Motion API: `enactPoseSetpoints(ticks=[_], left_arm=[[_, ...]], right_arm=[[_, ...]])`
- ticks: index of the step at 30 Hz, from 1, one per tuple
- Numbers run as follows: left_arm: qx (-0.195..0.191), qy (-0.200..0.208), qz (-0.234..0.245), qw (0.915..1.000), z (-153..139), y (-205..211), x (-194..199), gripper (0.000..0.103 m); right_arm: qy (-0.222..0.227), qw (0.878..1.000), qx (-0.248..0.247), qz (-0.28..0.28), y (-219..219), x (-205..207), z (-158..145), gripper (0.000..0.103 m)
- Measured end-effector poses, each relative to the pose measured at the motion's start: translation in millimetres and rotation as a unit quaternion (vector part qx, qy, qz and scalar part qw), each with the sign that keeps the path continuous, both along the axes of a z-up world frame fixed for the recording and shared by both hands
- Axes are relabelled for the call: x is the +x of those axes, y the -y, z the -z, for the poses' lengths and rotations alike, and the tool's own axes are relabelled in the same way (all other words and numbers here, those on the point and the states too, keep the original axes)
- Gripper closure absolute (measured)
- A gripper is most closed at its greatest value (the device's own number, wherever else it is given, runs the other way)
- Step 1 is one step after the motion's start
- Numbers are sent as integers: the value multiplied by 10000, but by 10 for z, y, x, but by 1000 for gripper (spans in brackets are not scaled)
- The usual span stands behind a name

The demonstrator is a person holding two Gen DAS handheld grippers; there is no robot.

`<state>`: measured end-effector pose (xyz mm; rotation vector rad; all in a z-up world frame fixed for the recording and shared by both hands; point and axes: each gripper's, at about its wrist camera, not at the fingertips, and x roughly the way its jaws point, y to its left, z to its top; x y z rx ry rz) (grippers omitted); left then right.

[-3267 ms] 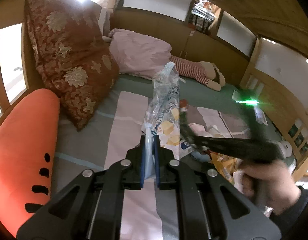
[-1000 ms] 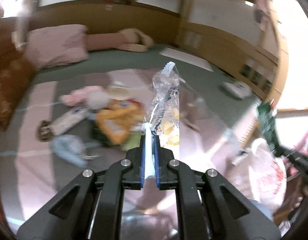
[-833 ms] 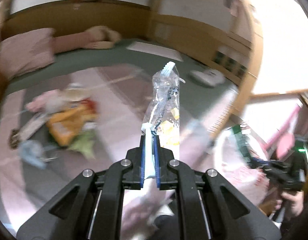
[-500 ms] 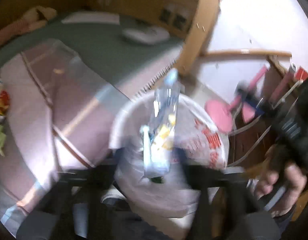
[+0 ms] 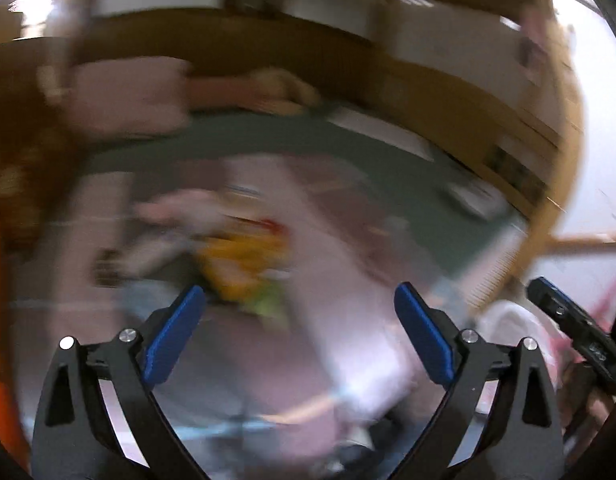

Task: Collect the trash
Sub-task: 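Carry both items to the white trash bag and open both tools, then return both tools above the trash pile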

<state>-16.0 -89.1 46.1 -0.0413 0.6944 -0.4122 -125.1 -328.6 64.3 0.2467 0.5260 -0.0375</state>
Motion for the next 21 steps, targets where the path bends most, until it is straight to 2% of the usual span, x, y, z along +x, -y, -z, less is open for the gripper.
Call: enactPoseSetpoints(ticks=[4,7,8,10,11,13,16,21], left_arm=[[303,302,-1015,9939,201,-777,120,6],[286,-1,-1310,9910,424,-1051,215,6],[267,-72,-1329,9907,440,-1087,233,6],[267,23,-1263,9916,427,-1133,229,6],[306,70,-1257,9916,428,-1138,208,6],[279,92,-1222,9921,406,-1133,185,6],[215,92,-1165,9929,412,-1113,121,6],[276,61,-1128,9932,438,-1070,120,6]], right_arm=[[-48,9972,-271,-696,-698,478,-28,34],[164,9964,-532,-646,-927,663,112,33],[173,9959,-656,-605,-979,654,188,33],[-182,9949,-829,-541,-1017,723,378,33],[-389,9963,-542,-535,-930,743,417,33],[-245,9982,-148,-525,-873,737,379,33],[-261,9973,-430,-536,-1002,777,396,33],[-319,9970,-341,-616,-1047,821,415,33]])
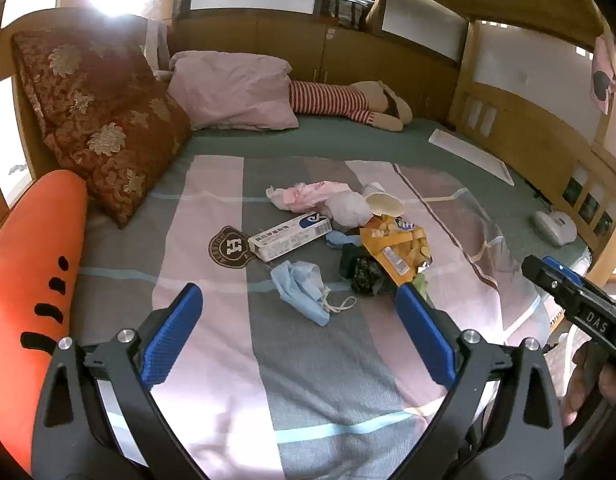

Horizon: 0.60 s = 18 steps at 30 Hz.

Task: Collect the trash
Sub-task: 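Return both tools above the trash pile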

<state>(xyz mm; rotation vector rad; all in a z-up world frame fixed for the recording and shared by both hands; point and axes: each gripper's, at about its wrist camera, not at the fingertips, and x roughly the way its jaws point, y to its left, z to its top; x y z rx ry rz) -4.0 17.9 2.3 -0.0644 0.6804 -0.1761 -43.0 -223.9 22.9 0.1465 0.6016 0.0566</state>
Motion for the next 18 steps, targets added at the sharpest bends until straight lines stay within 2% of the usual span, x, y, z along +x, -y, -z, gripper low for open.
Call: enactPoseSetpoints(ticks=[18], left_arm=[[22,-118,-7,9999,78,-1,30,6]], right_arm=[[-80,9999,64,-79,-17,67,35,33]])
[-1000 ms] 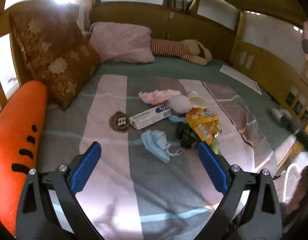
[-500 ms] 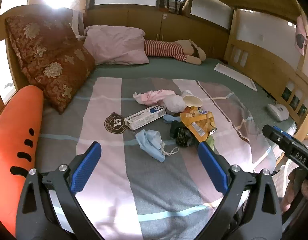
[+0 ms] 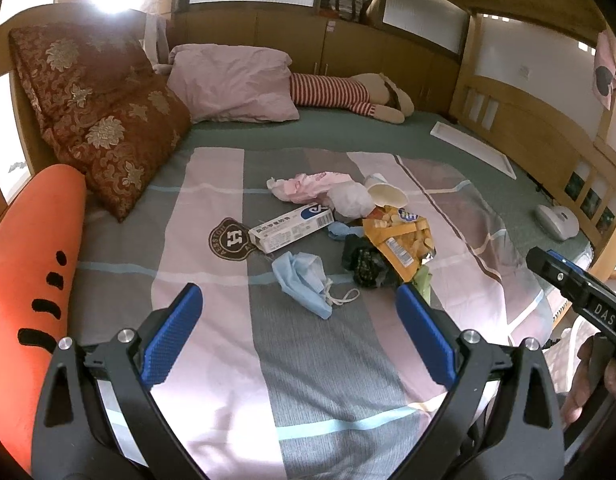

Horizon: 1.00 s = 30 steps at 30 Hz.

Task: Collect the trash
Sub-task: 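Return both tools above the trash pile, then grasp the blue face mask with the left tool while the right tool grasps the green paper plane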

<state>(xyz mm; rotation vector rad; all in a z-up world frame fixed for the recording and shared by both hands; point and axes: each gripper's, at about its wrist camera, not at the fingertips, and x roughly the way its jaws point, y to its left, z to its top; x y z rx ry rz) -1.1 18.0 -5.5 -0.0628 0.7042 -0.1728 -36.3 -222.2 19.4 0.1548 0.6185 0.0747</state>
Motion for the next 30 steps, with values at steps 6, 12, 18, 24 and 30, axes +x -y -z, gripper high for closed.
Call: enactPoseSetpoints(ticks=[6,12,18,24,30], left_arm=[[21,-31,17,10000,12,9,2,6],[96,-129,-7,9999,73,30,39,6],[-71,-718,-78,9974,340,72,392,6],[-160,-1148,-170,9931,617,145,880,10],[-279,-1619,-268,9860,973,142,1341,27]], right_arm=[[-37,10000,-7,-27,-11,6,19,33],[-171,9998,94,-56,4,55,66,33],[-732,9962,455,-107,44,317,238,33],[-1495,9856,731,-288,-24,726,500,34],[-2265,9702,813,-268,-62,1233,820,39]])
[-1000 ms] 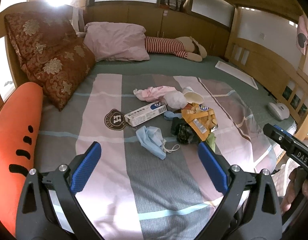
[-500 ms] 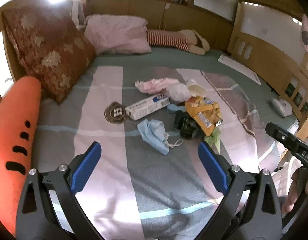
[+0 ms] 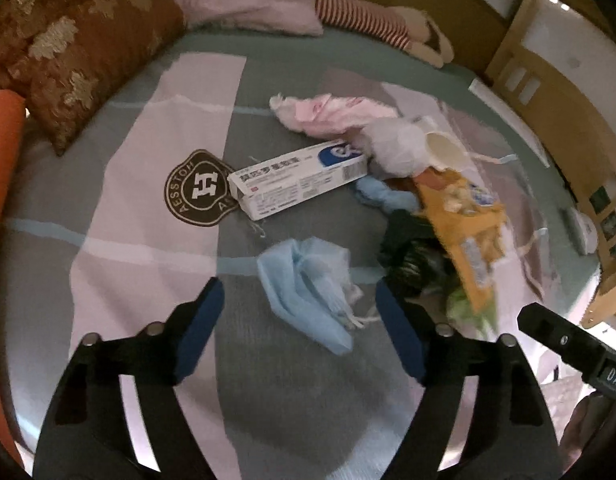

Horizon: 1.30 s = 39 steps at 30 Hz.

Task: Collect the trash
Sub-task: 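Grasp the blue face mask with the left tool while the right tool grasps the green paper plane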

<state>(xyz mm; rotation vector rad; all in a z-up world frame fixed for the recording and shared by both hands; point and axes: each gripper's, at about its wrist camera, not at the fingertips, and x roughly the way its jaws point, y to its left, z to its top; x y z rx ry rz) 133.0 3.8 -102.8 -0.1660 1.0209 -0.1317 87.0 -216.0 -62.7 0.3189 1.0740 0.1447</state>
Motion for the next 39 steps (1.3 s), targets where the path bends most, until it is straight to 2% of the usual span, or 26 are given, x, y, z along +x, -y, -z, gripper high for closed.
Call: enactPoseSetpoints(ticks=[2,3,4,5,6,8,9,11,16,18,21,24,28,32,34,39], left_arm=[[-30,-140,-41,9999,103,-10,106,34],[-79,-246,-60,9996,166,-20,153,38],[-140,-342,-43,9993,214,-23,183,47],[-191,-400,-19,9990,249,-27,203,51],[-239,-426,25,9988,276,-23,219,55],[-220,-410,118,9988,293,-4,235,81],[-244,-408,147,9988,288,-1,228,85],[-308,-333,163,9988,221,-7,189,92],[-482,251,262,9982,-255,-46,-50,94],[-557,621,308,9960,-525,-93,-222,94],[-513,1343,480,9885,-1013,-145,-623,94],[-366,1829,512,9811,-1287,-177,-916,94],[-111,2023,357,9786,-1334,-225,-1089,94],[-40,1915,345,9809,-1271,-196,-1067,94],[-43,1891,360,9813,-1253,-169,-1050,94],[-5,1866,483,9813,-1186,-118,-1054,94]], right_arm=[[-346,9994,22,3,2,171,176,40],[-468,9989,49,1,2,223,239,44],[-597,9982,64,-15,6,267,306,46],[-729,9973,92,-45,3,305,381,51],[-778,9969,104,-64,8,325,413,61],[-840,9964,69,-91,18,330,444,74],[-872,9961,101,-123,23,314,441,85],[-890,9956,232,-193,43,251,401,92],[-453,9963,542,-496,60,-68,80,92],[-82,9952,597,-773,-6,-239,-104,93],[469,9903,574,-1173,-151,-497,-332,93],[1212,9829,322,-1351,-364,-717,-558,93],[2215,9641,-70,-1464,-494,-972,-838,93],[2829,9474,-86,-1494,-537,-1044,-967,93],[2931,9443,-114,-1493,-530,-1061,-1001,93],[2747,9502,-264,-1450,-537,-995,-972,93]])
